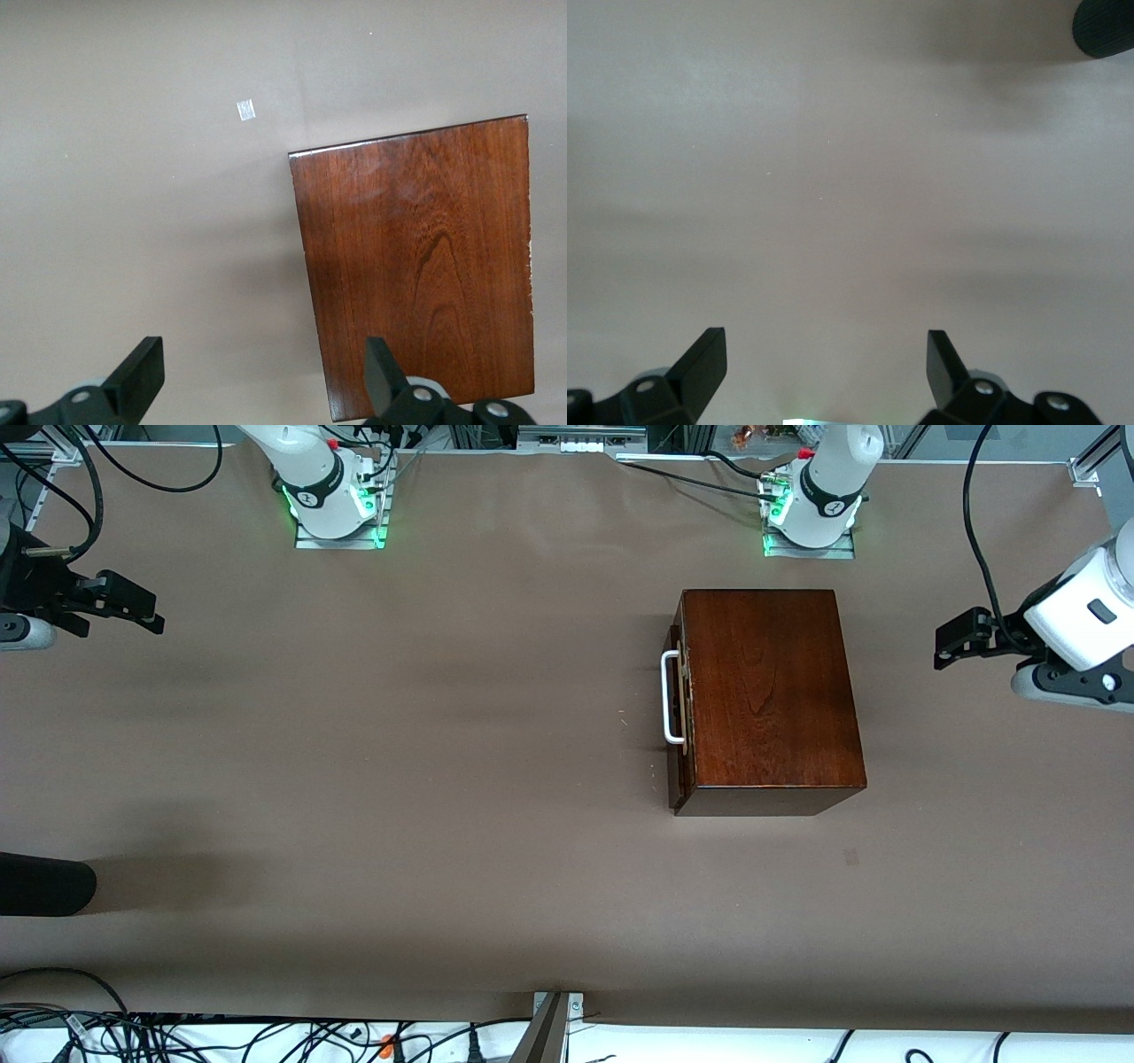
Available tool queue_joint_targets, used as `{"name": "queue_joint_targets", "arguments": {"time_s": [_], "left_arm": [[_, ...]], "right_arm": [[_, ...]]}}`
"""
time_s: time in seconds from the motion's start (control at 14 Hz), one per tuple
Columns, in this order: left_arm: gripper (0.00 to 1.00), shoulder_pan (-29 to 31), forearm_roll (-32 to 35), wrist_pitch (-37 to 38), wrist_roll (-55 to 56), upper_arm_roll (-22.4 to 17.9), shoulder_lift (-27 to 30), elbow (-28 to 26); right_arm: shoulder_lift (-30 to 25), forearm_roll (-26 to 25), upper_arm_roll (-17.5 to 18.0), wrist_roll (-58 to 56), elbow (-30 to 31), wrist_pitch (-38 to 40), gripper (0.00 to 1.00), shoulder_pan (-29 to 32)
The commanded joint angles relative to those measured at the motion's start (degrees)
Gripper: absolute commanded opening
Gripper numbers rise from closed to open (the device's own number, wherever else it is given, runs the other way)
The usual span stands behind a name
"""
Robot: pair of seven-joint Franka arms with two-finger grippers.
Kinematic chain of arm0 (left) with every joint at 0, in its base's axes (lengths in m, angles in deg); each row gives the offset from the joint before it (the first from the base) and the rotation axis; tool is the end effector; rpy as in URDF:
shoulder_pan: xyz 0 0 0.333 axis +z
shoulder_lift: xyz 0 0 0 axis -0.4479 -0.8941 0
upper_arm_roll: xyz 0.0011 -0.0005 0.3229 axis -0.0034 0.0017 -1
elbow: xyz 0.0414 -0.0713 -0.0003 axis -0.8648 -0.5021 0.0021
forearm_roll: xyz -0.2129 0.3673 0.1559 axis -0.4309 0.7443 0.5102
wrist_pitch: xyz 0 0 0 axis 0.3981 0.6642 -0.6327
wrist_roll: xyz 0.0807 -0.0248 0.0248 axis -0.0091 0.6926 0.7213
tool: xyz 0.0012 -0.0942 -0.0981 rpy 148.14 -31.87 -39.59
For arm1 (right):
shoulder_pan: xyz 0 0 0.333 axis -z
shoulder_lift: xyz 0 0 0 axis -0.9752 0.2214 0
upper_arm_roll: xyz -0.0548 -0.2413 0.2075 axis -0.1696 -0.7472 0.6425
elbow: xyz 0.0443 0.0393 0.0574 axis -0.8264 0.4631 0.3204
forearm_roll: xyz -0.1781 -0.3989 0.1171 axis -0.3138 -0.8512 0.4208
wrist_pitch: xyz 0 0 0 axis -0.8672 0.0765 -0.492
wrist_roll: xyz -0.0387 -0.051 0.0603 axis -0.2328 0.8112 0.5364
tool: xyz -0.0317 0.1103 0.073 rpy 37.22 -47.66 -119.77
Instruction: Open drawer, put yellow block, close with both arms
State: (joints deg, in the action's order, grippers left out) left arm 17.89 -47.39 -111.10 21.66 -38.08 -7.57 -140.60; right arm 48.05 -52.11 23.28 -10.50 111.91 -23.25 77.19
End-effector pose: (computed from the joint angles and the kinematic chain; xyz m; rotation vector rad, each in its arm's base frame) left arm 0.6417 -0.0475 0.5897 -3.1224 0.2160 0.1422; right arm 0.6000 -0.0117 0.5720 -3.1114 -0.0608 0.0910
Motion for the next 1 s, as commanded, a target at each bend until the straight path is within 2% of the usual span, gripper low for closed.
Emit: {"name": "queue_joint_targets", "arguments": {"time_s": [0.0,0.36,0.93], "left_arm": [[1.0,0.02,-0.97,-5.11,0.74,0.17,7.77,-11.7],[1.0,0.8,-1.15,-2.31,0.74,0.26,9.19,-10.84],[1.0,1.16,-1.15,-1.86,1.27,0.52,9.19,-10.93]], "right_arm": [[0.03,-0.18,-0.06,0.18,-0.83,0.98,1.0,0.11],[0.03,-0.18,-0.06,0.1,-0.83,0.89,1.0,0.11],[0.03,-0.27,-0.06,-0.69,-0.83,0.89,1.0,0.11]]}}
